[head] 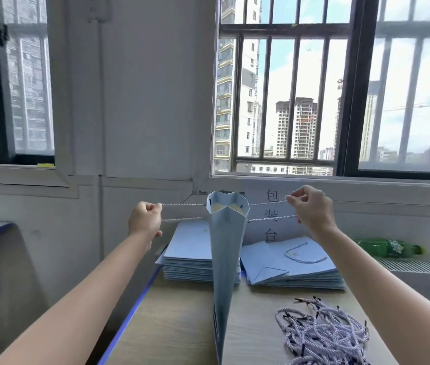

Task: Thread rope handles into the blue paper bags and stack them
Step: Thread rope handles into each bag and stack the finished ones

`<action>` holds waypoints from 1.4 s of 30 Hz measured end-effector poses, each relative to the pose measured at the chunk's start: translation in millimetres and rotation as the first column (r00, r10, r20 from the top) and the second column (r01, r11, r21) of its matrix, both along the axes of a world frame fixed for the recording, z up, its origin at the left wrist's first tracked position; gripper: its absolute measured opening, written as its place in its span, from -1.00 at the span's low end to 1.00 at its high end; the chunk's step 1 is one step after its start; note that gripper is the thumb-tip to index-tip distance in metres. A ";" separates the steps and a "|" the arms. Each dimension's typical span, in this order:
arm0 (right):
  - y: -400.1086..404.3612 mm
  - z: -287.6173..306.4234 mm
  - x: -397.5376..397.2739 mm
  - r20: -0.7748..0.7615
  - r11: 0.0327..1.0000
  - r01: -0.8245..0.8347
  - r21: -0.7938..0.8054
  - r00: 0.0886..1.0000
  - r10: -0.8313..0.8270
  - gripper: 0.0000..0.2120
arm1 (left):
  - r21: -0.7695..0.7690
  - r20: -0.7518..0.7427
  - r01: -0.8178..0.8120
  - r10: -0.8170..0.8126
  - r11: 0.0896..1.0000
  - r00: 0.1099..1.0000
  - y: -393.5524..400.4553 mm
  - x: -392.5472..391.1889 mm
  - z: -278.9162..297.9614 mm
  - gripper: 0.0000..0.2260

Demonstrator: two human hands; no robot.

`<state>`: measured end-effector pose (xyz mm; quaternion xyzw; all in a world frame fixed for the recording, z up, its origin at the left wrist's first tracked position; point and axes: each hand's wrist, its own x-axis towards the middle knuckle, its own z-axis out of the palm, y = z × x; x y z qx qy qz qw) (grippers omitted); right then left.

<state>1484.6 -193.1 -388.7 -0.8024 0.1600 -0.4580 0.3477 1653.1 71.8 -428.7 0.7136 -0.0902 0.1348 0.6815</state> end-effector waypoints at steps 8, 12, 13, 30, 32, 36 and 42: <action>0.7 -88.0 6.9 -0.096 0.996 0.047 -0.077 0.994 -0.054 -0.89 | 0.089 -0.234 0.258 -0.231 0.962 0.944 -22.8 -34.0 -63.4 -0.80; 28.8 -114.6 15.4 -0.060 0.995 -0.029 -0.099 0.998 0.023 -0.77 | 0.030 -0.268 0.343 -0.323 0.939 0.908 -40.9 -50.9 -72.6 -0.82; 33.0 -117.3 17.6 -0.066 0.995 -0.048 -0.091 0.997 0.042 -0.72 | 0.022 -0.271 0.351 -0.332 0.936 0.903 -44.1 -53.2 -71.3 -0.83; 94.3 -42.8 -22.0 -0.220 0.796 -0.605 0.005 0.776 0.591 -0.50 | 0.062 0.361 0.569 -0.550 0.820 0.753 -45.1 -110.0 -29.6 -0.92; 98.2 -41.5 -18.2 -0.115 0.889 -0.455 -0.058 0.887 0.446 -0.73 | 0.121 0.375 0.553 -0.554 0.824 0.743 -50.2 -116.9 -29.4 -0.93; 76.3 -42.6 -17.0 0.180 0.863 -0.466 0.194 0.882 0.436 -0.85 | 0.093 0.440 0.357 -0.360 0.929 0.822 -44.1 -114.3 -22.0 -0.77; 35.0 -94.2 3.0 0.024 0.770 -0.401 0.495 0.893 0.450 -0.57 | 0.300 0.362 0.212 -0.317 0.930 0.877 -32.3 -88.0 -53.3 -0.79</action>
